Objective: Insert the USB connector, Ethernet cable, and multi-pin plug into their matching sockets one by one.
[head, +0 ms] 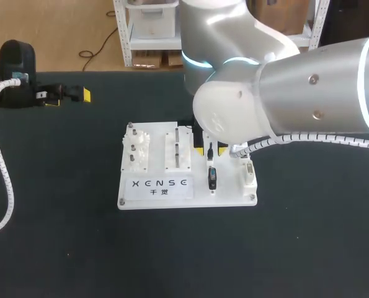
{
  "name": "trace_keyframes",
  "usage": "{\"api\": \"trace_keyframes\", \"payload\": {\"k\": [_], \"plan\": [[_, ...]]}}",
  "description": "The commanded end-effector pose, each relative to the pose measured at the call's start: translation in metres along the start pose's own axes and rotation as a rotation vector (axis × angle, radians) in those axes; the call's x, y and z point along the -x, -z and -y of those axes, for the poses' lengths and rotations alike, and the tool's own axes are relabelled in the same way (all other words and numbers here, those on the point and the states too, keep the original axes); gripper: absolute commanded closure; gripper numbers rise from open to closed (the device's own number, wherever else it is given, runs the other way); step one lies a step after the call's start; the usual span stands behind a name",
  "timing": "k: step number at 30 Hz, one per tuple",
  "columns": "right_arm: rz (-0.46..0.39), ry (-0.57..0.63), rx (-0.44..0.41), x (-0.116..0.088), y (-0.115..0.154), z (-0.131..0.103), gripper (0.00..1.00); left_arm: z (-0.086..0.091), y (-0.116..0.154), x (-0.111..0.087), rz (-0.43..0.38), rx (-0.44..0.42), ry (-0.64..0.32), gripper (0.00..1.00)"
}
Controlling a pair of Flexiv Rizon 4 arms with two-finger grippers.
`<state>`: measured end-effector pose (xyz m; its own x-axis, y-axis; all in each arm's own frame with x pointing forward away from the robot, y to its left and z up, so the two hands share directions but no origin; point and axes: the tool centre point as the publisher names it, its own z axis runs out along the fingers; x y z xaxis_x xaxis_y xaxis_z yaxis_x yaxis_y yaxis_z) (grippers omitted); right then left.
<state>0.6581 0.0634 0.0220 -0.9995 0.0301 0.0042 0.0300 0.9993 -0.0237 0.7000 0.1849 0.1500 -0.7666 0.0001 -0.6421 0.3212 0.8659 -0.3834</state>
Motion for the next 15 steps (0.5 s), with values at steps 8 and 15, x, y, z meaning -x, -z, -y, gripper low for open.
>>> {"api": "trace_keyframes", "payload": {"k": [8,15], "plan": [[0.031,0.002,-0.026,-0.0016,-0.0009,-0.0025,0.72,0.0000,0.0000,0.0000,0.000,0.000,0.000,0.00],[0.053,0.001,-0.049,-0.0038,-0.0013,-0.0030,0.75,0.0000,0.0000,0.0000,0.000,0.000,0.000,0.00]]}}
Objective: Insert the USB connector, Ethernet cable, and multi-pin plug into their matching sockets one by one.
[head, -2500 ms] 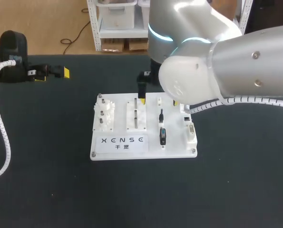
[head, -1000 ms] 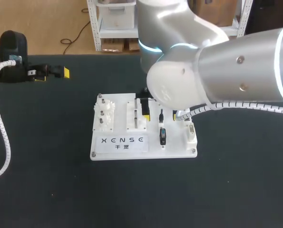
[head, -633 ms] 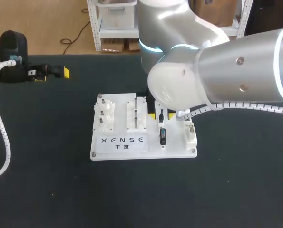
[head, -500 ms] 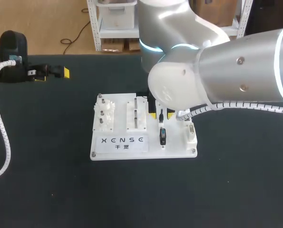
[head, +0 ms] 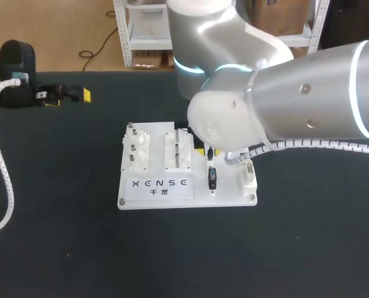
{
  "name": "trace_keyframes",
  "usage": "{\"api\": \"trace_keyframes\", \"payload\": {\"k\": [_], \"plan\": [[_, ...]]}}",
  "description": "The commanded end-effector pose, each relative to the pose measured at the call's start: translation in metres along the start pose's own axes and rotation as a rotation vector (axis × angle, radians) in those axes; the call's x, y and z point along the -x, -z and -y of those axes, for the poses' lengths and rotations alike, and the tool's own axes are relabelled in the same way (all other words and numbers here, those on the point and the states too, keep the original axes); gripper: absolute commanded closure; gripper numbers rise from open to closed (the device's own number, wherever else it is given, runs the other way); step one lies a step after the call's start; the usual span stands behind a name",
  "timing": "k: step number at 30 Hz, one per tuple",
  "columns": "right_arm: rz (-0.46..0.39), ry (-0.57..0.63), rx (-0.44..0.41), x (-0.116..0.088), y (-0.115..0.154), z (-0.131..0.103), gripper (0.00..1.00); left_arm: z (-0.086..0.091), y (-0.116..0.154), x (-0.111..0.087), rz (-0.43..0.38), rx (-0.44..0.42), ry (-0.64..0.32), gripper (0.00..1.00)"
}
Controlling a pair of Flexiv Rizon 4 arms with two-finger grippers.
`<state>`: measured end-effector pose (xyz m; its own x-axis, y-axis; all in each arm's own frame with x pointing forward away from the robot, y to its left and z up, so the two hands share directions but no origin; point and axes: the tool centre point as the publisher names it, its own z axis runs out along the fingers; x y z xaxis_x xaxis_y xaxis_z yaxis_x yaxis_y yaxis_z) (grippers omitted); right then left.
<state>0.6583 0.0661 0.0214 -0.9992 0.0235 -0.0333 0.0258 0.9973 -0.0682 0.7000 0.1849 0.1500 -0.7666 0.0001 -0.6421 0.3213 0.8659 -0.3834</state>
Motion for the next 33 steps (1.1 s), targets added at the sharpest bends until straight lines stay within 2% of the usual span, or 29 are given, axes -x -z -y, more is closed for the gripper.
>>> {"api": "trace_keyframes", "payload": {"k": [1,5,13,16,17,33], "plan": [[0.015,-0.005,-0.004,-0.004,-0.001,0.000,0.76,0.000,0.000,0.000,0.000,0.000,0.000,0.00],[0.011,-0.010,-0.001,-0.005,-0.002,0.000,0.85,0.000,0.000,0.000,0.000,0.000,0.000,0.00],[0.009,-0.020,0.004,-0.004,-0.004,0.002,0.86,0.000,0.000,0.000,0.000,0.000,0.000,0.00],[0.010,-0.023,0.011,-0.003,-0.003,0.002,0.99,0.000,0.000,0.000,0.000,0.000,0.000,0.00],[0.011,-0.025,0.015,-0.002,-0.002,0.002,1.00,0.000,0.000,0.000,0.000,0.000,0.000,0.00],[0.033,-0.018,0.039,0.000,0.010,0.001,1.00,0.000,0.000,0.000,0.000,0.000,0.000,0.00]]}}
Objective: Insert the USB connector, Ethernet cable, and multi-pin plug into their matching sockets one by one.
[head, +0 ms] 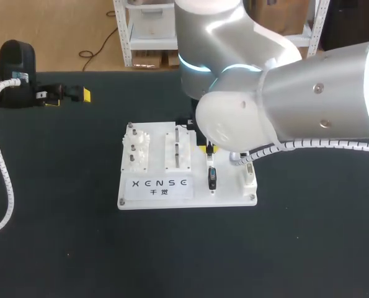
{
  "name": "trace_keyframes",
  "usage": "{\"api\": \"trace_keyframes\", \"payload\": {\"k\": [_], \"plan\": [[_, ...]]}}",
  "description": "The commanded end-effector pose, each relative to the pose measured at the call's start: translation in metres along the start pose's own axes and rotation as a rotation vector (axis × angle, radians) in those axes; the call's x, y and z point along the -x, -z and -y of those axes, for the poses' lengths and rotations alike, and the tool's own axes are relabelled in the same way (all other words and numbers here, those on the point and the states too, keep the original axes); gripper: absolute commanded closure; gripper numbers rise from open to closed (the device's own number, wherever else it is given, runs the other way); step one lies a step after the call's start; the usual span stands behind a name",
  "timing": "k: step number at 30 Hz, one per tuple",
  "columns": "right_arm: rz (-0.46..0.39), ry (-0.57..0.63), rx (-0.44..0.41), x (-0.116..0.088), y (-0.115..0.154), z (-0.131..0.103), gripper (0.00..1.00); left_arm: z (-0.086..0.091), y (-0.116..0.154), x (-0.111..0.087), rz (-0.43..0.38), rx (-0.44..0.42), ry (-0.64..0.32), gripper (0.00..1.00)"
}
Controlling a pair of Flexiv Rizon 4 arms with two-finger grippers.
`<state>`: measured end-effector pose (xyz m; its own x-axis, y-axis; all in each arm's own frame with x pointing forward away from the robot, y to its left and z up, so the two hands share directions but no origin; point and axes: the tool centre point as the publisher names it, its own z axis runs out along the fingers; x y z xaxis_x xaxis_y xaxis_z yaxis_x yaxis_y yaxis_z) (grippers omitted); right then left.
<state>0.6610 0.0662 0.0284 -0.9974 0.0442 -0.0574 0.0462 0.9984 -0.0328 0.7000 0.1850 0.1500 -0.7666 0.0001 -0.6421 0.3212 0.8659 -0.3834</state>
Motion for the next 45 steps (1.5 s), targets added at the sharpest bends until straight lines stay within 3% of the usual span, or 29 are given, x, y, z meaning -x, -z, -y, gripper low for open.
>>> {"api": "trace_keyframes", "payload": {"k": [1,18,45], "plan": [[0.012,0.006,0.004,-0.002,0.004,0.001,1.00,0.000,0.000,0.000,0.000,0.000,0.000,0.00],[0.042,-0.009,0.011,-0.002,0.017,0.016,1.00,0.000,0.000,0.000,0.000,0.000,0.000,0.00],[0.041,-0.063,0.010,-0.006,0.012,0.074,1.00,0.000,0.000,0.000,0.000,0.000,0.000,0.00]]}}
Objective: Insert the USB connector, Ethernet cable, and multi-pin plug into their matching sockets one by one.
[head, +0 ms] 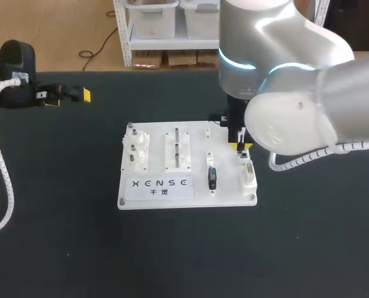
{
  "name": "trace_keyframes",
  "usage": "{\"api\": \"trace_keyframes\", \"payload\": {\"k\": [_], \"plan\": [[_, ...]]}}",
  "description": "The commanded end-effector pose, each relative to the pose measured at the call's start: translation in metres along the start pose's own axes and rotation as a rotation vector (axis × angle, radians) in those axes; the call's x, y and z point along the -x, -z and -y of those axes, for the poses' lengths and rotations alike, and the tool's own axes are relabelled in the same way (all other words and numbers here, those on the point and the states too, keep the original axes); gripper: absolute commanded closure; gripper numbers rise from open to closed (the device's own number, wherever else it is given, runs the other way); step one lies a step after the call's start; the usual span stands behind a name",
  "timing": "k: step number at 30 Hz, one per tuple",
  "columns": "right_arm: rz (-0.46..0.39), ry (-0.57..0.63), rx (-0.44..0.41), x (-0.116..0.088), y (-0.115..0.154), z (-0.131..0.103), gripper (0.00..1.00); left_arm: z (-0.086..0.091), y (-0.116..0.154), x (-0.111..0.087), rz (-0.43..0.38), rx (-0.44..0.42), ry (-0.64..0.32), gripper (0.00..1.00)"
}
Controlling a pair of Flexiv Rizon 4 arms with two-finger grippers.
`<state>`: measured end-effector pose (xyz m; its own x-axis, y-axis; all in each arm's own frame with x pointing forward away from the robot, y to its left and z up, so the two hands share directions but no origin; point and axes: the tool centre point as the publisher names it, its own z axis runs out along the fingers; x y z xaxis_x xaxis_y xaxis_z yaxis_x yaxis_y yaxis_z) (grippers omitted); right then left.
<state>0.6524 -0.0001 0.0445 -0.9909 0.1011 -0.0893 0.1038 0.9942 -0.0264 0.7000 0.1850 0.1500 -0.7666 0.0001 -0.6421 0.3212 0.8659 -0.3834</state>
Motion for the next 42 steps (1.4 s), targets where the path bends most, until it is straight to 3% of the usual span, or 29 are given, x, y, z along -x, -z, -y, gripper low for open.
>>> {"api": "trace_keyframes", "payload": {"k": [1,42], "plan": [[0.011,-0.006,0.008,-0.001,-0.002,0.008,1.00,0.000,0.000,0.000,0.000,0.000,0.000,0.00],[0.002,0.004,0.000,0.012,-0.014,0.011,1.00,0.000,0.000,0.000,0.000,0.000,0.000,0.00]]}}
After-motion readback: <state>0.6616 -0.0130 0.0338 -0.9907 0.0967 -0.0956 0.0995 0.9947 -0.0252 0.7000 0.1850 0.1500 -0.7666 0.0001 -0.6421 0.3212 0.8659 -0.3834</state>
